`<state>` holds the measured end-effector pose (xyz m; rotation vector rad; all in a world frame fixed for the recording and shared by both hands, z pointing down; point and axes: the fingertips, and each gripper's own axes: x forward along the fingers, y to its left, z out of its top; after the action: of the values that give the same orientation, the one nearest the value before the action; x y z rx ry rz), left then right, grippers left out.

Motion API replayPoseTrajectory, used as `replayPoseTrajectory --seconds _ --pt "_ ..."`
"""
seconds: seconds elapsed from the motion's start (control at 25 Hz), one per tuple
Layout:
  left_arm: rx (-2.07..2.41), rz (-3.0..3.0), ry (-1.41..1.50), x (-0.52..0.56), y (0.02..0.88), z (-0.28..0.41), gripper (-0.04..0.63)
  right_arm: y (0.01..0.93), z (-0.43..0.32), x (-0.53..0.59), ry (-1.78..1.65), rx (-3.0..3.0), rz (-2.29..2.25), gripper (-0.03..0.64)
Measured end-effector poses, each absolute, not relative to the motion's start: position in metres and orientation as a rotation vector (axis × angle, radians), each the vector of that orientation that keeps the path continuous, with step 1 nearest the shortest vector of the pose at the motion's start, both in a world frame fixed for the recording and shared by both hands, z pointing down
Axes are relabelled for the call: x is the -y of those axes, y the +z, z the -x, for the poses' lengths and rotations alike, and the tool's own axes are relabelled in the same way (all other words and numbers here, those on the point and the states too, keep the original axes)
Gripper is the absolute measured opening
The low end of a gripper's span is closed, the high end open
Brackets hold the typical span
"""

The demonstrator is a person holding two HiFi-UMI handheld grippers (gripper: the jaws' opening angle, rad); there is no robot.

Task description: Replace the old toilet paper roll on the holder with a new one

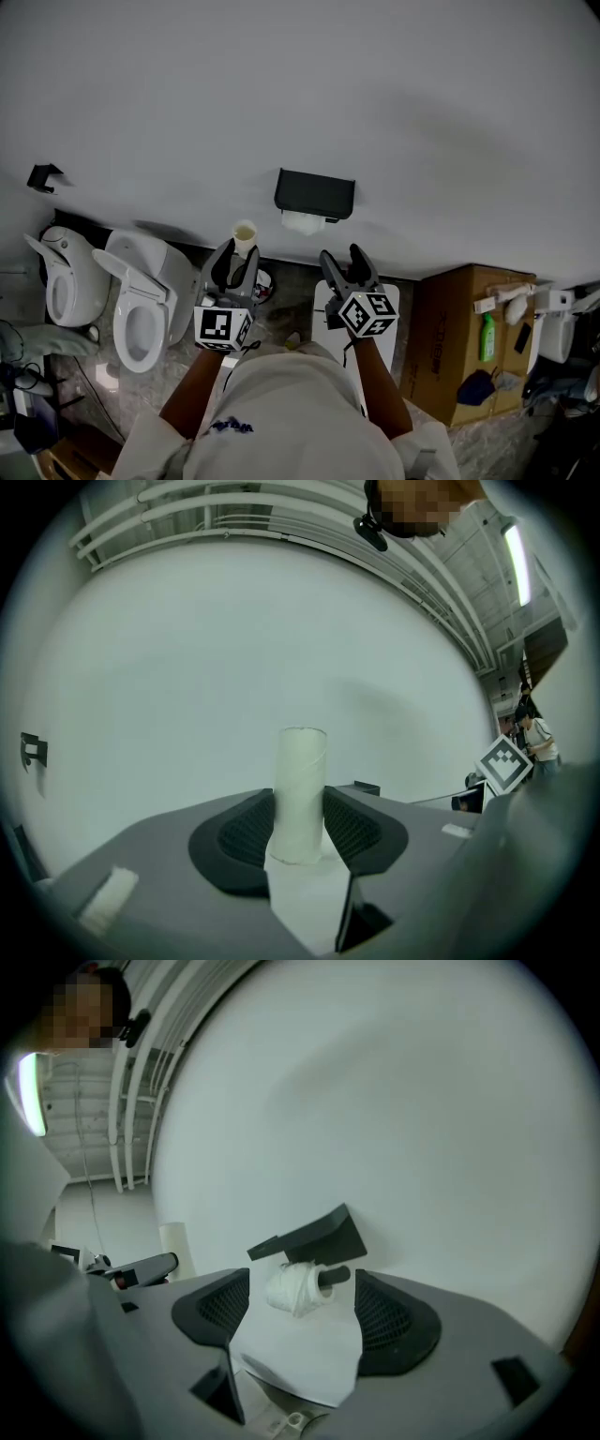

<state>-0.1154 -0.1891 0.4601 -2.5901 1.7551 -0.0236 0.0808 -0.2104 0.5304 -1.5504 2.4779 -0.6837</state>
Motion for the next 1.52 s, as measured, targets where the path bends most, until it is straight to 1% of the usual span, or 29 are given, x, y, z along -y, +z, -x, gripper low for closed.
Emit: replayPoseTrajectory --seconds 0.36,0.64,0.8,0.92,1.16,1.36,1.52 --pt "-1.701 2.594 0.016 0.179 0.446 0.122 0.172 0.461 -0.126 0.168 -0.215 -2.526 1.804 0.348" --pt "-1.648 2.577 0.006 0.163 0.428 0.109 0.173 0.436 -0.13 0.148 -0.101 -2.539 1.82 0.345" --pt "-1.628 2.584 0.025 0.161 0.418 0.103 0.173 0.426 -0.132 0.138 -0.043 -2.512 1.836 0.326" --pt "-1.619 2.591 0.025 0.157 0.416 0.098 0.173 0.418 -0.135 0.134 -0.001 -2.505 1.852 0.29" --pt "-1.603 2.6 0.013 0.154 0.421 0.095 0.173 0.417 -0.146 0.131 0.095 -2.477 1.969 0.188" --pt "-1.574 2.6 -0.025 0.152 0.423 0.094 0.173 0.414 -0.148 0.128 0.136 -2.494 2.026 0.137" --pt "-1.582 2.581 -0.032 0.157 0.42 0.097 0.173 0.417 -0.15 0.129 0.137 -2.524 2.033 0.112"
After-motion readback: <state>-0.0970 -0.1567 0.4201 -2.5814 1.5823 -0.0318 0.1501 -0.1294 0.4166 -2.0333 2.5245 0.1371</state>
